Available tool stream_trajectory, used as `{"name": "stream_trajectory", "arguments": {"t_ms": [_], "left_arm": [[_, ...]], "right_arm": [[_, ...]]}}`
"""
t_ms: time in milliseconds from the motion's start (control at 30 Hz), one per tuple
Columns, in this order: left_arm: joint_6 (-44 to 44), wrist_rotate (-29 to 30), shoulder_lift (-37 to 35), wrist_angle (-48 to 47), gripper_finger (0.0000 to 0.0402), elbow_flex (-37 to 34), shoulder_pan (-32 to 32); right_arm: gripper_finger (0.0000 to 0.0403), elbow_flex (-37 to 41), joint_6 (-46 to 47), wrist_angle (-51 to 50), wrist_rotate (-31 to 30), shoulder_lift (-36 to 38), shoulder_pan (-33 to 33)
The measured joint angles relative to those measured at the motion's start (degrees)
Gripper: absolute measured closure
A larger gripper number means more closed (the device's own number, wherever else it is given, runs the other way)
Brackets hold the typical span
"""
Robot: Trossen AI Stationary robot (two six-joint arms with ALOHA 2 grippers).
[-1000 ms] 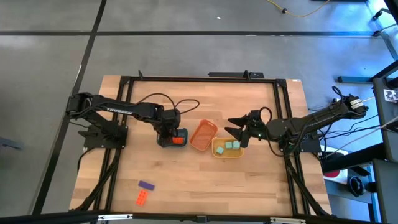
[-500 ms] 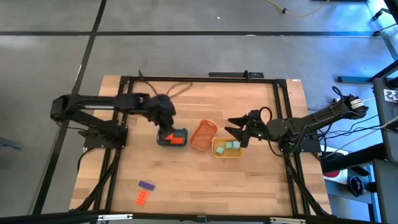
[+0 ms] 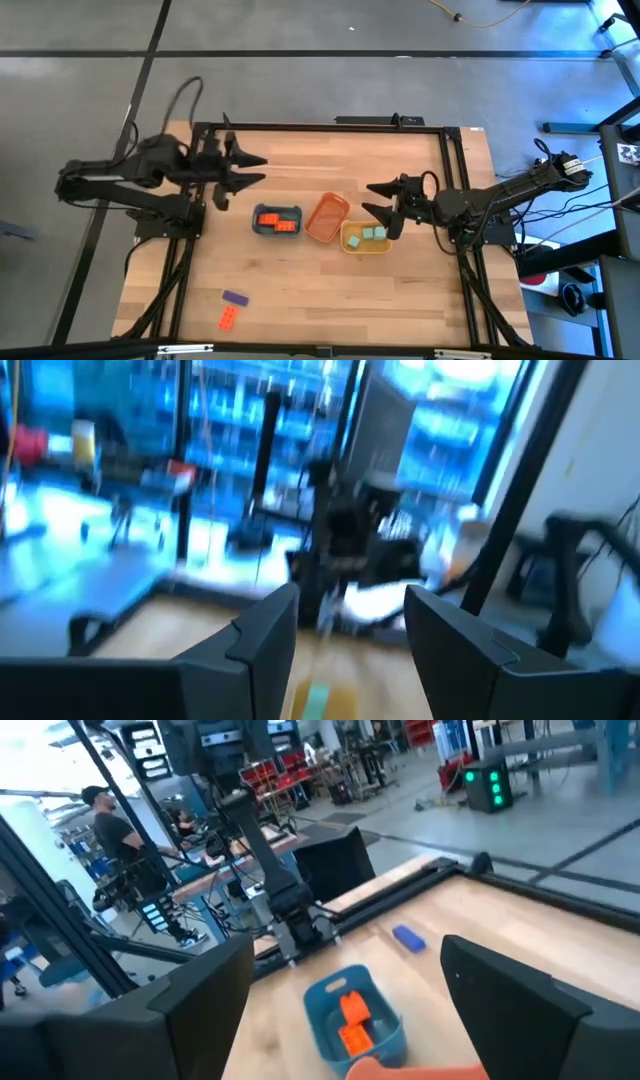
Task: Sort & place blocks by color
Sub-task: Put the top left purple rectangular block into the orange bin
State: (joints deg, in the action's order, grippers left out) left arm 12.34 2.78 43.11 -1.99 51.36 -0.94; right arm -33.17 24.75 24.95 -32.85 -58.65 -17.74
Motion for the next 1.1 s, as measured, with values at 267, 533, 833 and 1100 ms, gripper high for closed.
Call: {"name": "stream_trajectory", "arguments": {"t_ms": [267,533,833,1100], "left_arm": [[1.0,4.7,-6.7,3.9,0.0225,-8.0,1.8],[1.0,5.5,-8.1,4.1,0.0225,-8.0,1.8],[1.5,6.1,-8.1,4.2,0.0225,-8.0,1.8],[5.9,14.0,-7.5,2.9,0.0225,-8.0,1.2]], "right_arm": [[0.0079,0.0,-1.4,0.6,0.1,0.0,0.0],[0.008,0.0,-1.4,0.6,0.1,0.0,0.0],[0.008,0.0,-1.3,0.6,0.1,0.0,0.0],[0.008,0.0,-1.3,0.6,0.1,0.0,0.0]]}}
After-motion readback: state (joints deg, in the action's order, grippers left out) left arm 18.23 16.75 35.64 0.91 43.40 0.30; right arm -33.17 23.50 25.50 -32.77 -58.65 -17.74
